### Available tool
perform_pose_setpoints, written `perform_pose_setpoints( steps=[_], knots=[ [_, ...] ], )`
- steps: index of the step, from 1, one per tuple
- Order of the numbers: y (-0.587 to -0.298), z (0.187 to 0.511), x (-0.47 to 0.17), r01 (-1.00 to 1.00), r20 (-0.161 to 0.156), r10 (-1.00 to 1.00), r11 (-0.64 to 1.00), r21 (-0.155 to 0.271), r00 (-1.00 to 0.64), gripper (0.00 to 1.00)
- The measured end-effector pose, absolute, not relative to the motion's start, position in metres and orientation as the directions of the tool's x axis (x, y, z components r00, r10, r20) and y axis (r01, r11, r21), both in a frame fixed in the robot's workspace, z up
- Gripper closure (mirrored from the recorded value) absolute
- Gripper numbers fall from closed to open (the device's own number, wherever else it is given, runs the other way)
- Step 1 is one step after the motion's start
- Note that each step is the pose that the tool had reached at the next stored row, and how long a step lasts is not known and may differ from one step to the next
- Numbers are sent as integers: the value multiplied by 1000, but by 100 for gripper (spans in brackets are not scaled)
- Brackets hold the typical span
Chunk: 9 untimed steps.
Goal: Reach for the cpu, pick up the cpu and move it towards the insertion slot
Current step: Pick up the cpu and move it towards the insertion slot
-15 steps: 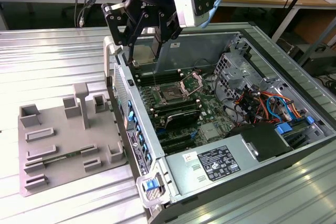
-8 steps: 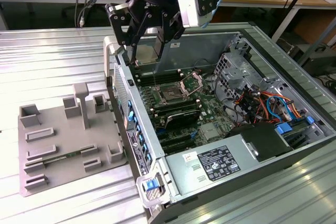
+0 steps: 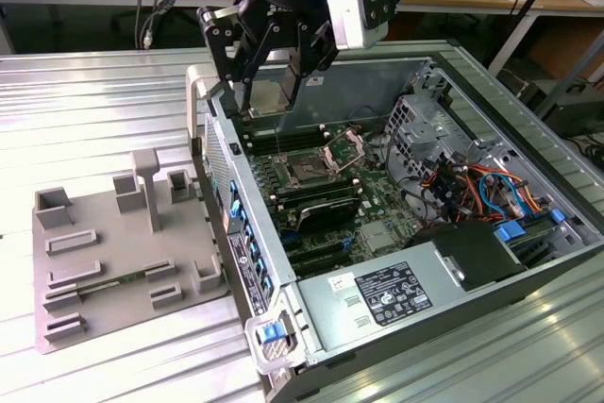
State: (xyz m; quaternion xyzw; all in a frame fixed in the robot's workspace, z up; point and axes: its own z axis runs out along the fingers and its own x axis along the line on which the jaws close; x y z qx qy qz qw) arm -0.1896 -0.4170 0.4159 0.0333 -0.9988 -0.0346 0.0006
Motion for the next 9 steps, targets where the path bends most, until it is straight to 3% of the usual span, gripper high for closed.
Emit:
perform_pose_setpoints(
  steps=[9],
  knots=[
    [-417, 415, -181, -66, -1, -67, 995, 69, -998, 45]
  ],
)
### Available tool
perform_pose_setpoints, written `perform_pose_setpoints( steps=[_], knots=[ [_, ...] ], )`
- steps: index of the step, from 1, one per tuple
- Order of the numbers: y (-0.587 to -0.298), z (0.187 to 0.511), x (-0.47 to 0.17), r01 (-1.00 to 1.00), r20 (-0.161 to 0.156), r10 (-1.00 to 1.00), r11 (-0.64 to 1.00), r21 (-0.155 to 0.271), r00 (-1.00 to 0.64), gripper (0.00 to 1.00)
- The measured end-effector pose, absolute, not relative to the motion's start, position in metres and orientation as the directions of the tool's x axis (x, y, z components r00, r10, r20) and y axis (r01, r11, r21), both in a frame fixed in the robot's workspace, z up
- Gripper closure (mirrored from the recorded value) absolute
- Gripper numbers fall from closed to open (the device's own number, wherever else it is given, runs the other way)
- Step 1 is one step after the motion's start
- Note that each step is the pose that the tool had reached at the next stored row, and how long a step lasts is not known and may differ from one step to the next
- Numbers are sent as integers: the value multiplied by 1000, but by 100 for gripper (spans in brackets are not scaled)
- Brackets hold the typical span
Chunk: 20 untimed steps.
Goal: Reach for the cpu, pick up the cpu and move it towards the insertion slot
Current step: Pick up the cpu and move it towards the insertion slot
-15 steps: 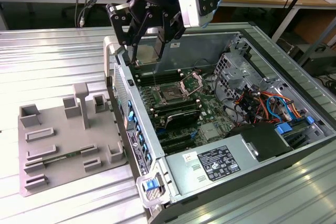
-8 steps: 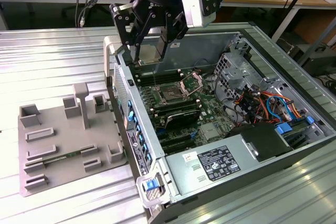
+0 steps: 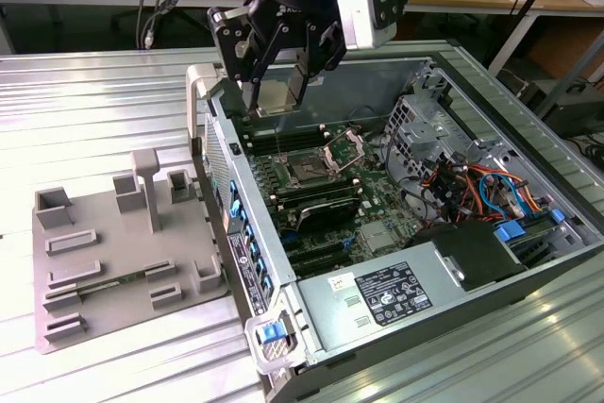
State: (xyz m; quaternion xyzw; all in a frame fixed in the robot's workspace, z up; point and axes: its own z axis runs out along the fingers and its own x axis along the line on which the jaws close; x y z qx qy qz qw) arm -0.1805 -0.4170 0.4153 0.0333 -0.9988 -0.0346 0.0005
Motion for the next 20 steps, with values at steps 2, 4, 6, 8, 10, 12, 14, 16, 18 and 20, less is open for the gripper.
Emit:
perform_pose_setpoints(
  steps=[2, 4, 6, 8, 10, 12, 14, 16, 18, 20],
  knots=[
    [-417, 415, -178, -66, -1, -66, 995, 69, -998, 45],
    [-417, 415, -177, -66, -1, -66, 995, 69, -998, 45],
    [-417, 415, -176, -66, -1, -66, 995, 69, -998, 45],
    [-417, 415, -174, -66, -1, -66, 995, 69, -998, 45],
    [-417, 415, -173, -66, -1, -67, 995, 69, -998, 45],
    [-417, 415, -172, -66, -1, -66, 995, 69, -998, 45],
    [-417, 414, -170, -66, -1, -67, 995, 69, -998, 45],
    [-417, 414, -168, -66, -1, -66, 995, 69, -998, 45],
    [-417, 414, -166, -66, -1, -66, 995, 69, -998, 45],
    [-417, 414, -165, -66, -1, -66, 995, 69, -998, 45]
  ],
)
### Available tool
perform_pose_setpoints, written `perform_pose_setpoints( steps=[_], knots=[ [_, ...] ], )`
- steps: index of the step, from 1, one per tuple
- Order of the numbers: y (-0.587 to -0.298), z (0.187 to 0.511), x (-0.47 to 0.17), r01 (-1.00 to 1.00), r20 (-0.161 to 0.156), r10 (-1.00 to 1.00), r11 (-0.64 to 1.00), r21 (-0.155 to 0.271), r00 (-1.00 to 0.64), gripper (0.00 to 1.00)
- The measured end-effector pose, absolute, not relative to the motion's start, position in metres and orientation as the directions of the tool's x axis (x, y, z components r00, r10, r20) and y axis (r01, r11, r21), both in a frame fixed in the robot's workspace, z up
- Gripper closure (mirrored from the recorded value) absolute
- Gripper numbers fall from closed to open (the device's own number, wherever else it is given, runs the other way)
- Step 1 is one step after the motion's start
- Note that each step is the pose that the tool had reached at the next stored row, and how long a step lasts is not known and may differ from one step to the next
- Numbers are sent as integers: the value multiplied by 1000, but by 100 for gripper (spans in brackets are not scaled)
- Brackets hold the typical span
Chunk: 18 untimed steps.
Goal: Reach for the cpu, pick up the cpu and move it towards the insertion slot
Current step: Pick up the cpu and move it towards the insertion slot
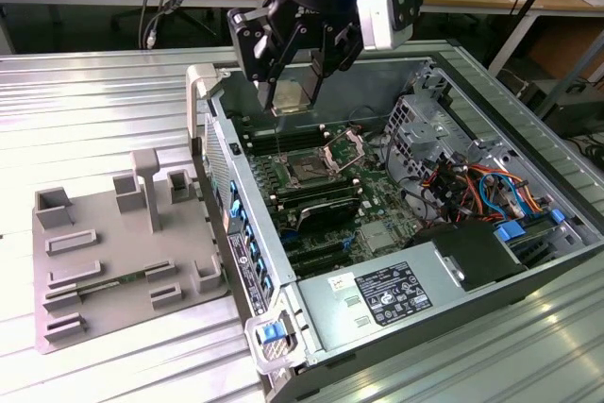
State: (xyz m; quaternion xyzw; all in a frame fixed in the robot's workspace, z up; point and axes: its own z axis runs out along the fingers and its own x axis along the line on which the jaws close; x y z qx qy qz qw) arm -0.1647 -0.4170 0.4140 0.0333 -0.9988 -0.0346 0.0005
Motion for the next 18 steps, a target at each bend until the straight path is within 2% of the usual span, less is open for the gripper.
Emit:
perform_pose_setpoints(
  steps=[18],
  knots=[
    [-417, 413, -151, -66, -1, -67, 995, 69, -998, 45]
  ],
)
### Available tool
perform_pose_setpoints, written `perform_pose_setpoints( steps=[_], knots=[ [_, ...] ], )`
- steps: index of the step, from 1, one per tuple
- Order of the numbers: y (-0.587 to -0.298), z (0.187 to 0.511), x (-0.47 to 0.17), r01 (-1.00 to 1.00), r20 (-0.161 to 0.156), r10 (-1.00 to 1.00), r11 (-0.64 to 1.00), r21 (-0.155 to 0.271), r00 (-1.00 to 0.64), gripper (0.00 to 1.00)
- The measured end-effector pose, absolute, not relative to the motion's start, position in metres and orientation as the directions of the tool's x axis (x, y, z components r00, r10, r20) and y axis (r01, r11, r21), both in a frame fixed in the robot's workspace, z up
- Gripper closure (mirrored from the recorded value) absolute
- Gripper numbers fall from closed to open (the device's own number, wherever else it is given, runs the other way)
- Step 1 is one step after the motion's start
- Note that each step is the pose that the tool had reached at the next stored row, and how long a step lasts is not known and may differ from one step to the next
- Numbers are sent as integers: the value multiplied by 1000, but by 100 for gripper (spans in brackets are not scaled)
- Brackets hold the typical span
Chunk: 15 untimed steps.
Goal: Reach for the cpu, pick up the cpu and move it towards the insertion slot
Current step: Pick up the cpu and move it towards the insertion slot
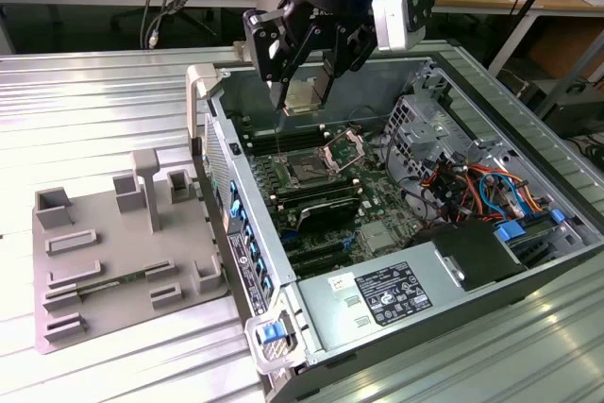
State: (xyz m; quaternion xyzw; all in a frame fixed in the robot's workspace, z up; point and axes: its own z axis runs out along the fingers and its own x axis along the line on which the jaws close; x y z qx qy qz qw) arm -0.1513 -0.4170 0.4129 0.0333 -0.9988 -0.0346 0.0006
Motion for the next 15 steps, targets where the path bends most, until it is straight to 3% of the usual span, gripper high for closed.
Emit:
perform_pose_setpoints(
  steps=[15],
  knots=[
    [-417, 412, -138, -66, -1, -66, 995, 69, -998, 45]
  ],
)
